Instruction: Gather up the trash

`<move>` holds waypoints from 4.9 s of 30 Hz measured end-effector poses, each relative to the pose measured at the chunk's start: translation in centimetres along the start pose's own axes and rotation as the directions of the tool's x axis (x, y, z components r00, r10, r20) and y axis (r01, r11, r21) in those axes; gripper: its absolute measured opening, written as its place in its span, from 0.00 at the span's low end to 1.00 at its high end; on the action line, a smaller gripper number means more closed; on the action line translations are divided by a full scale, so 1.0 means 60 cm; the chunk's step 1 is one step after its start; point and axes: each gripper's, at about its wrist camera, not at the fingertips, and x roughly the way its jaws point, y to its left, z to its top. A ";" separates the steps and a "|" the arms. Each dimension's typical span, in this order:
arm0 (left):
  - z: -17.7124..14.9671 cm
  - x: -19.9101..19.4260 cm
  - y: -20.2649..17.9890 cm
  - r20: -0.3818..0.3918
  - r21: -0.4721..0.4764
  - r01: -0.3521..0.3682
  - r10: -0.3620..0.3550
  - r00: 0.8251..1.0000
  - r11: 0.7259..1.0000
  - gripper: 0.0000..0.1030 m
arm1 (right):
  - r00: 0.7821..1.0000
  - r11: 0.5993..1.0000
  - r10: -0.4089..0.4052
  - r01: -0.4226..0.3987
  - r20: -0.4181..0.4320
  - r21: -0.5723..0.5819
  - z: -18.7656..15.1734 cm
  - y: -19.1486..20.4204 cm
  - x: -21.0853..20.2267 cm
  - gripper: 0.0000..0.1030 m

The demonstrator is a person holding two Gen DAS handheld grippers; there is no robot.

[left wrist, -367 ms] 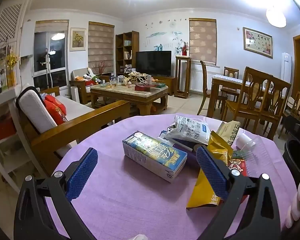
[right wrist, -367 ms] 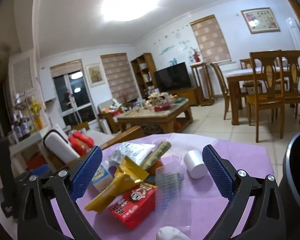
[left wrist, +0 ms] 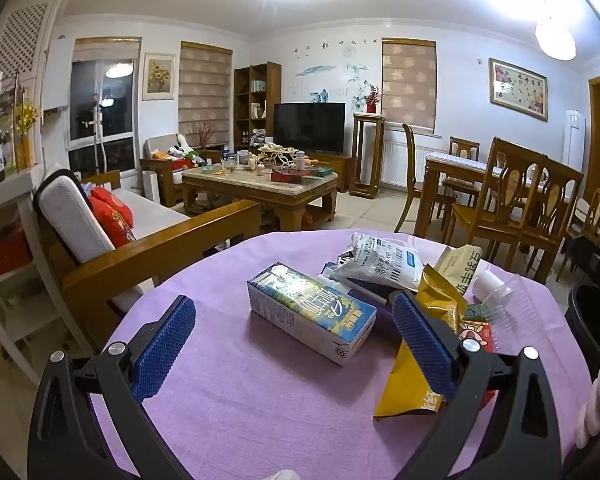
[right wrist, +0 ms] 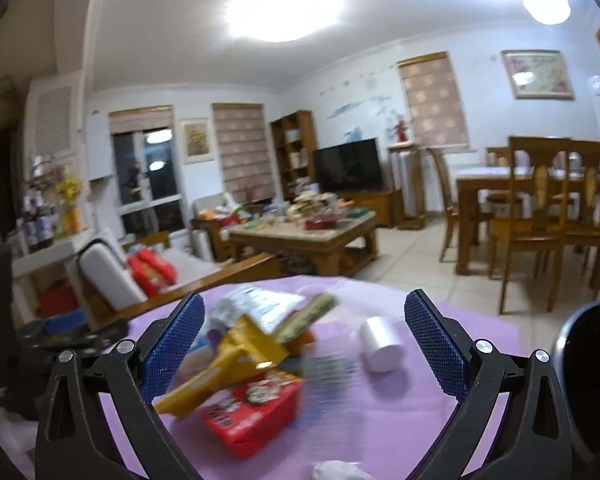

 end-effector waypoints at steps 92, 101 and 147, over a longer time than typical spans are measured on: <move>-0.007 0.009 -0.010 -0.023 -0.010 0.013 -0.013 1.000 1.000 0.95 | 0.997 0.983 -0.070 0.074 -0.029 0.168 -0.031 -0.048 -0.009 0.96; -0.018 0.015 0.012 -0.113 -0.042 0.209 -0.213 0.971 0.977 0.95 | 0.981 0.962 0.141 -0.104 -0.135 0.252 -0.033 -0.079 0.017 0.96; 0.008 0.011 -0.278 -0.287 0.090 0.623 -0.579 0.763 0.777 0.08 | 0.916 0.968 0.158 -0.070 -0.369 0.241 0.027 -0.283 -0.052 0.05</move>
